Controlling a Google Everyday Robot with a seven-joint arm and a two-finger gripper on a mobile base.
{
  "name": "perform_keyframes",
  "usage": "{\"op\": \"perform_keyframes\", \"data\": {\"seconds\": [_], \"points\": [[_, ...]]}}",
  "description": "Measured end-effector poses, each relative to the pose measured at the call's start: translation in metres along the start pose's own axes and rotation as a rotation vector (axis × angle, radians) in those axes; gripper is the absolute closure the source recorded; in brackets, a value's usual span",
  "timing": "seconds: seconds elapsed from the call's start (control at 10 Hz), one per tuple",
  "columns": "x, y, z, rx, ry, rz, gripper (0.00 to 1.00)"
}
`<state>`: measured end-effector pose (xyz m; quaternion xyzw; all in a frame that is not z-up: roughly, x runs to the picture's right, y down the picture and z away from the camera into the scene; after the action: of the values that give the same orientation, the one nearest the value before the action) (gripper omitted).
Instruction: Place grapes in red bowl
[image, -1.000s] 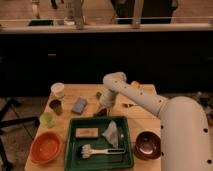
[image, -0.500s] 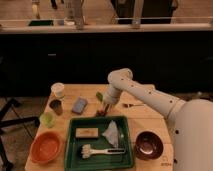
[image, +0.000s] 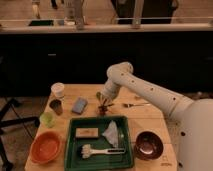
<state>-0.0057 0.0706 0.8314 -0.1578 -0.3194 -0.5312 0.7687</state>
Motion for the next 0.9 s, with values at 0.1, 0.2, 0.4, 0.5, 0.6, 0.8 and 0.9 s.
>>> {"op": "perform_keyframes", "data": {"seconds": [0.1,0.2,0.4,0.5,0.6,0.8,0.9], "points": [[-0.003,-0.015,-0.012,0.011,0.015,-0.028,1.0],[-0.006,-0.03,-0.022,0.022,0.026,-0.056,1.0],[-0.017,-0.059,-0.041,0.045,0.043,-0.12,1.0],[-0.023,-0.072,-0.05,0.054,0.049,-0.152,1.0],[-0.029,-0.082,-0.056,0.06,0.051,-0.178,1.0],[-0.049,-0.107,-0.062,0.075,0.03,-0.253,1.0],[-0.061,-0.116,-0.061,0.081,0.014,-0.284,1.0]]}}
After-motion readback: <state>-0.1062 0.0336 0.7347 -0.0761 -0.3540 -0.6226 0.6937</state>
